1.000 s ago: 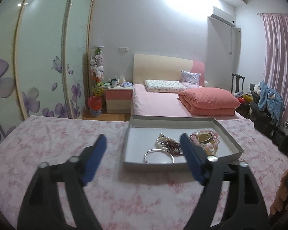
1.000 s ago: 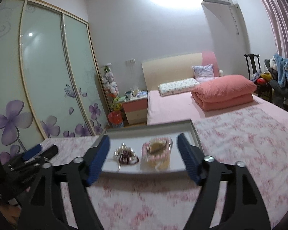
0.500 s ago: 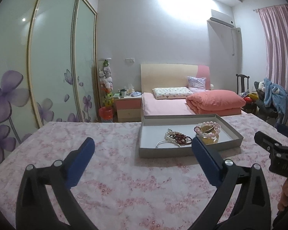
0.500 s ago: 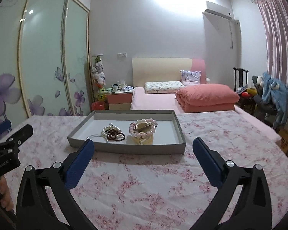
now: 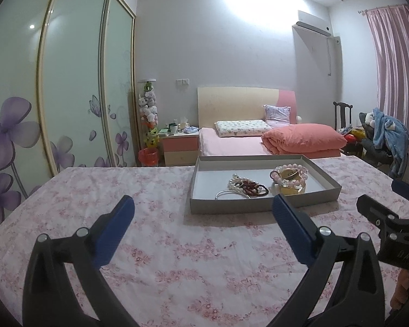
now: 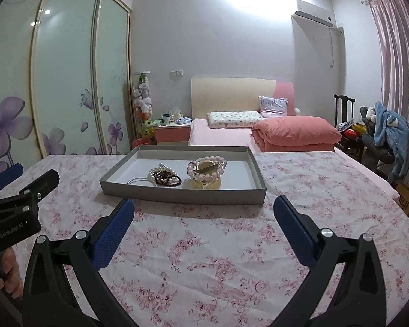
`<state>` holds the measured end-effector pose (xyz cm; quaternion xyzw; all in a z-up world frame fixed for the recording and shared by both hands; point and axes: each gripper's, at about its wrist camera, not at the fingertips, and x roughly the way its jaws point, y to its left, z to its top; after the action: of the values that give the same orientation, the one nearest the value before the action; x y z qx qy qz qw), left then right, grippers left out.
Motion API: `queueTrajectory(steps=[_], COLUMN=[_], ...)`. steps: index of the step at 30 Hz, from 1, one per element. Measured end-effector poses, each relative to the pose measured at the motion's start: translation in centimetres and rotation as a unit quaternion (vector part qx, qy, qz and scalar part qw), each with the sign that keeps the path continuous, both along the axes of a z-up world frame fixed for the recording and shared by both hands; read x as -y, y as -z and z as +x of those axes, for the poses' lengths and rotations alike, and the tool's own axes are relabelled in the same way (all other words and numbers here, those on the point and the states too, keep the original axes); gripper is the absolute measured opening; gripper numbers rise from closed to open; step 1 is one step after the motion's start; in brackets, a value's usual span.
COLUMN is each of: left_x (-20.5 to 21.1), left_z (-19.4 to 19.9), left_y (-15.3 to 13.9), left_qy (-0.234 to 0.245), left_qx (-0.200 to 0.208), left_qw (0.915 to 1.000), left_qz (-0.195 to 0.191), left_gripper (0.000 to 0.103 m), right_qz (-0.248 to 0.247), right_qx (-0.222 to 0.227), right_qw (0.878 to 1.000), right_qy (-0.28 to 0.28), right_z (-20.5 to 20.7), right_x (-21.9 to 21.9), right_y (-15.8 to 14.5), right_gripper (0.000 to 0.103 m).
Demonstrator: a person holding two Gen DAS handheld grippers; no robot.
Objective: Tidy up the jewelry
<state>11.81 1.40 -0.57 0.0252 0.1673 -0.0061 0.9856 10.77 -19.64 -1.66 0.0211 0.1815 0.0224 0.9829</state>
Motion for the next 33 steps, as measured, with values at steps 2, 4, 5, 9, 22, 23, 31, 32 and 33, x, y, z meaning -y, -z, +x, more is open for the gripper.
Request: queueTrajectory(steps=[2,4,5,9,22,23,31,32,33], left_x=[0.05,0.02,-0.01,0.07,0.56,0.59,0.60,0.60,0.57], left_z=[-0.10,-0.10,-0.08,-0.17,-0.14,-0.10,0.04,0.05,0.08], left_y=[0.01,0.03,-0.01,-0.17,-0.28,-0.29,-0.09,-0.09,-0.06], left_qy=[0.000,0.001,0.001,0.004,0.012,0.013,0.015,0.015,0.015], left_qx=[0.002,0.002,0.003,0.005,0.003,0.003,-0.001,-0.001,-0.002], left_qw=[1.0000,1.0000,1.0000,1.0000,0.9999,0.9999,0.9999,0.9999,0.9999], left_qz=[0.000,-0.001,-0.002,-0.002,-0.002,-0.002,-0.002,-0.002,-0.003], left_gripper=[0.099,0.099,0.099,0.099,0.099,0.099,0.099,0.099,0.099], right_qz=[0.002,0.003,0.004,0.005,0.006,0.006,0.010,0.011,0.011], right_qx=[0.001,0.001,0.000,0.001,0.002,0.002,-0.001,-0.001,-0.001], right_qw=[1.000,1.000,1.000,1.000,1.000,1.000,1.000,1.000,1.000], right_qy=[0.000,0.000,0.000,-0.001,-0.002,-0.002,-0.005,-0.005,-0.006], right_z=[-0.05,-0.06,-0.03,0.05,0.17,0.17,0.36,0.42,0.42], right_x=[0.11,0.14,0.20,0.24,0.17,0.17,0.06,0.03,0.01], right_y=[-0.05,-0.05,-0.08,-0.17,-0.40,-0.42,-0.26,-0.24,-0.25], right_gripper=[0.101,0.101,0.101,0.101,0.101,0.101,0.101,0.101,0.101])
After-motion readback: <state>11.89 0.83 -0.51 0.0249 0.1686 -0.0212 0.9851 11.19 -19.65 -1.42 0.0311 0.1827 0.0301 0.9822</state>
